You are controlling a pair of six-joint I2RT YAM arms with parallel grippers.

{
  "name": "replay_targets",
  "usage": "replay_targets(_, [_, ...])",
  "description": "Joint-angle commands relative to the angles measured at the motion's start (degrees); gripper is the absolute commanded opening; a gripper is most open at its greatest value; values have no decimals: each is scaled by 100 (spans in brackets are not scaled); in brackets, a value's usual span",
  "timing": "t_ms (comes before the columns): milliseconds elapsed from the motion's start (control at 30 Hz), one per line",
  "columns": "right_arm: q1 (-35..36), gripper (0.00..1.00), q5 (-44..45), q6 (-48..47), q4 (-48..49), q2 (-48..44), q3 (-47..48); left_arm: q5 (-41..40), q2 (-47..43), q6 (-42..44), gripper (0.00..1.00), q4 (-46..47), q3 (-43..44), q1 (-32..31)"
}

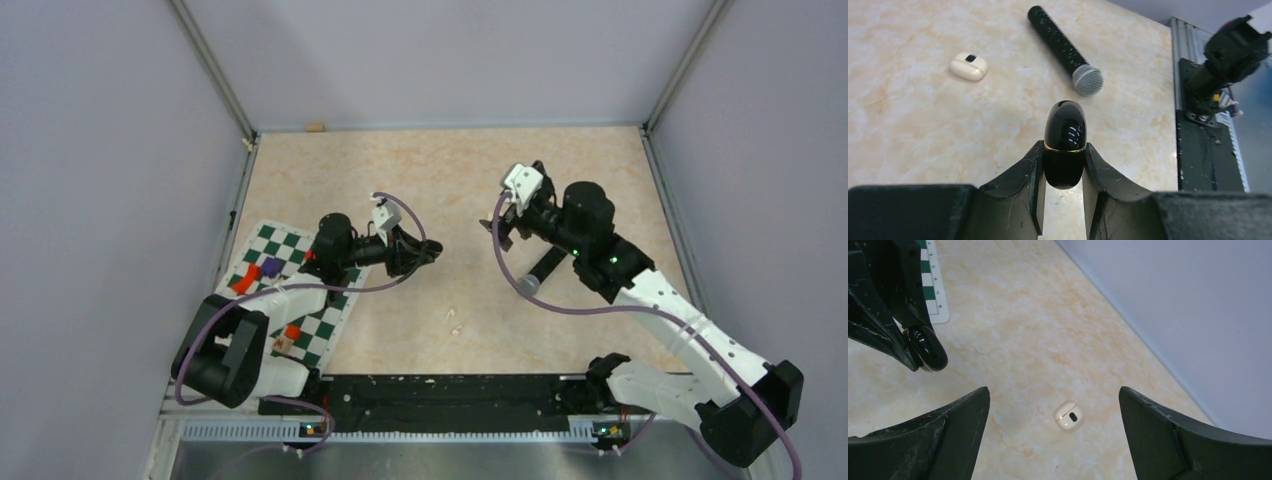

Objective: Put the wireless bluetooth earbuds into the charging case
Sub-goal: Close the charging case, then place the charging case at the center of the board.

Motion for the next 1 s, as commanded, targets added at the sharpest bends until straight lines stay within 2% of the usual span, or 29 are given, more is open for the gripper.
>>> replay_targets(0, [-168,99,331,-45,119,-457,-165,-952,241,229,0,-587,446,-49])
replay_targets(100, [-332,99,335,37,395,-598,-524,-1406,571,487,0,-1468,946,-50])
replay_targets(200, [-556,99,328,50,649,-615,-750,-1283,1060,641,0,-2312,1568,-37])
replay_targets(433, [-791,99,330,65,1069,-634,-1073,-814,2815,-258,1,-3500,3111,35])
replay_targets(600, [-848,99,644,74,1334,-443,-1188,-637,3764,-1275,5,-3552,3748,227])
replay_targets(767, [-857,99,697,-29,1468,-403,-1274,-719,3978,-1544,8,-3350,3791,253])
replay_targets(967, [-854,99,794,-111,1604,-480,-1340,-740,4176,-1792,18,-3433,3883,264])
